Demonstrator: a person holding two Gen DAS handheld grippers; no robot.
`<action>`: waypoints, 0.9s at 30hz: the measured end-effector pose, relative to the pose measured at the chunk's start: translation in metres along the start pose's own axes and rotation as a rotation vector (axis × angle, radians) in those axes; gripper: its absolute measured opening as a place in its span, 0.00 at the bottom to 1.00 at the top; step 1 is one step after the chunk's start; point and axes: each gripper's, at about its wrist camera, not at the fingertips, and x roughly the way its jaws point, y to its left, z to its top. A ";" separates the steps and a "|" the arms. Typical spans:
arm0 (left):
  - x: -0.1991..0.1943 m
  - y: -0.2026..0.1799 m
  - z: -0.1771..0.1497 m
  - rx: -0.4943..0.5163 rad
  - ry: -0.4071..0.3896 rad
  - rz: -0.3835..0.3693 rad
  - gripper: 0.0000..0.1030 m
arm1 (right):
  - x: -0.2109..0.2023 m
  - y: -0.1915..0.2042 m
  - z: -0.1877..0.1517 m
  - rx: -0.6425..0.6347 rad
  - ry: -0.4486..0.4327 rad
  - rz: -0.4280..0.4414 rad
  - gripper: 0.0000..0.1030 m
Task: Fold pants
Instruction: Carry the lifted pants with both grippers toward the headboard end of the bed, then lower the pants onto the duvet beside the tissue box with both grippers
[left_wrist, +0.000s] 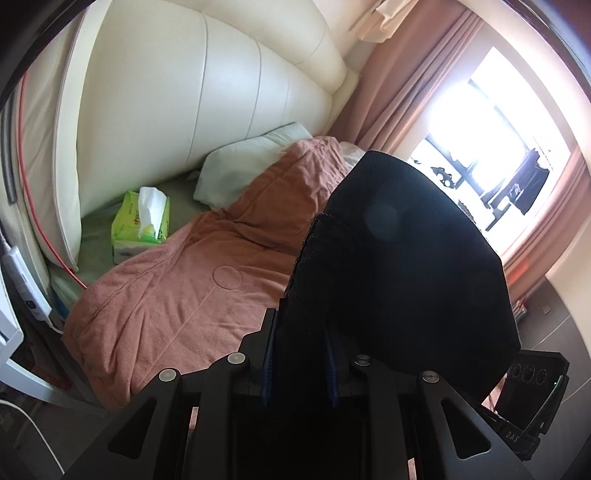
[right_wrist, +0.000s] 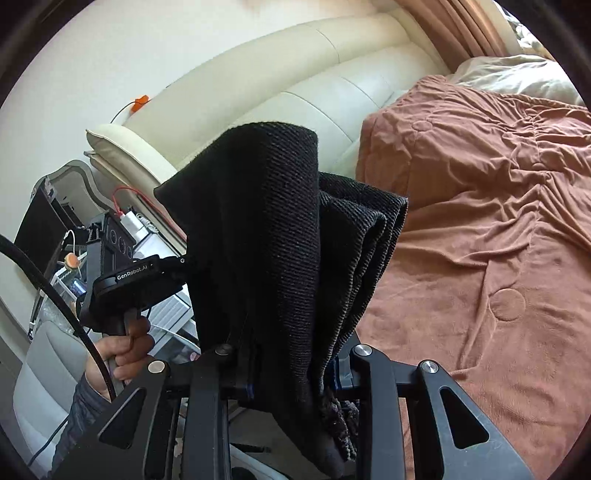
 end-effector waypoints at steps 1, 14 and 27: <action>0.007 0.005 0.003 -0.005 0.007 0.014 0.23 | 0.009 -0.003 0.002 0.007 0.009 0.001 0.24; 0.073 0.036 0.046 -0.030 0.061 0.133 0.22 | 0.104 -0.044 0.025 0.096 0.058 0.049 0.24; 0.165 0.054 0.069 -0.026 0.115 0.301 0.34 | 0.180 -0.129 0.039 0.240 0.159 -0.048 0.32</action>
